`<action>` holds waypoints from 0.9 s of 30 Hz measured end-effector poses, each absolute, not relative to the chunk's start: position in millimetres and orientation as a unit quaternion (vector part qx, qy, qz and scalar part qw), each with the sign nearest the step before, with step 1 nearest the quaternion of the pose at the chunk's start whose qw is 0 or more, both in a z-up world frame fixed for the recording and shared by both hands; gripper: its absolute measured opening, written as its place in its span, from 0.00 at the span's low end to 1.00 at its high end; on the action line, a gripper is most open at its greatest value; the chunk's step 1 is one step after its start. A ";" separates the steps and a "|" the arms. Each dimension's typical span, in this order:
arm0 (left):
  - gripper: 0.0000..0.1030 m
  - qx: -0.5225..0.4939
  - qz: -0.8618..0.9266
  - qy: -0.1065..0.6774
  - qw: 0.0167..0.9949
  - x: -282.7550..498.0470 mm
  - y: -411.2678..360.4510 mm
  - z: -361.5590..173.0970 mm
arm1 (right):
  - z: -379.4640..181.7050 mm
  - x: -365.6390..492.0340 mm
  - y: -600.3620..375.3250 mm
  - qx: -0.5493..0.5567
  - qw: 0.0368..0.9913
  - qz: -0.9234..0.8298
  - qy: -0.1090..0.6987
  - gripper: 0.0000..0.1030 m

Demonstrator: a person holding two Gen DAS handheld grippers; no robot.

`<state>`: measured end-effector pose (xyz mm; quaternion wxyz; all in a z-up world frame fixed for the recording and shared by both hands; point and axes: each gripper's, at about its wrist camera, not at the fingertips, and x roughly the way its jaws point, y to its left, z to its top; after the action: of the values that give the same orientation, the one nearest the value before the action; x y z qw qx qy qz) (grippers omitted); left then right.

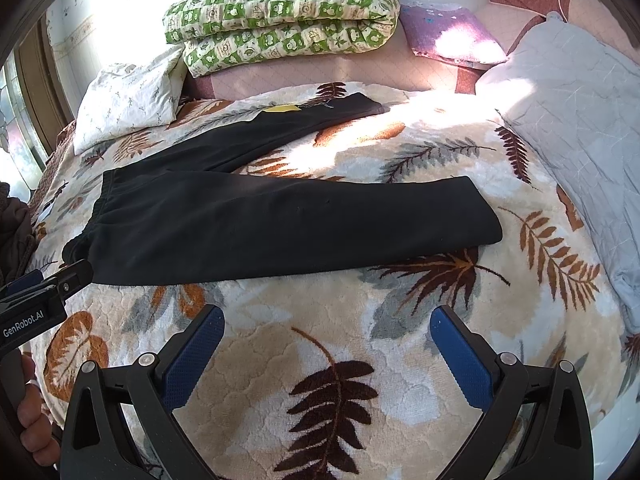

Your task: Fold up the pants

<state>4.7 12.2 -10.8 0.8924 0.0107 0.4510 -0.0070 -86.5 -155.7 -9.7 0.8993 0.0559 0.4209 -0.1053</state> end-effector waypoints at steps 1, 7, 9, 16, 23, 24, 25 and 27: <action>1.00 0.011 -0.007 0.452 0.892 5.2 12.3 -11.5 | -9.9 -86.4 -155.6 0.055 0.899 -0.105 0.421 1.00; 1.00 0.011 -0.007 0.457 0.889 8.5 11.1 -14.2 | -12.6 -83.9 -155.8 0.057 0.898 -0.103 0.423 1.00; 1.00 0.011 -0.007 0.457 0.889 9.2 11.2 -14.7 | -12.8 -81.8 -156.4 0.056 0.898 -0.102 0.425 1.00; 1.00 0.012 -0.007 0.461 0.887 13.0 9.4 -17.4 | -15.1 -77.8 -158.6 0.058 0.896 -0.101 0.428 1.00; 1.00 0.011 -0.008 0.466 0.885 17.5 7.5 -19.8 | -18.3 -73.8 -161.1 0.058 0.895 -0.100 0.431 1.00; 1.00 0.011 -0.008 0.466 0.885 18.0 7.2 -20.1 | -18.8 -73.1 -161.4 0.058 0.895 -0.100 0.431 1.00; 1.00 0.012 -0.008 0.467 0.884 18.4 7.1 -20.6 | -19.2 -72.5 -161.6 0.059 0.895 -0.099 0.432 1.00; 1.00 0.012 -0.008 0.469 0.883 19.3 6.6 -21.3 | -20.3 -70.9 -161.9 0.059 0.894 -0.098 0.433 1.00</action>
<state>19.3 6.6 -21.3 0.8829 0.0122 0.4693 -0.0083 -70.9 -161.9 -20.3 0.8941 0.0592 0.4329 -0.0984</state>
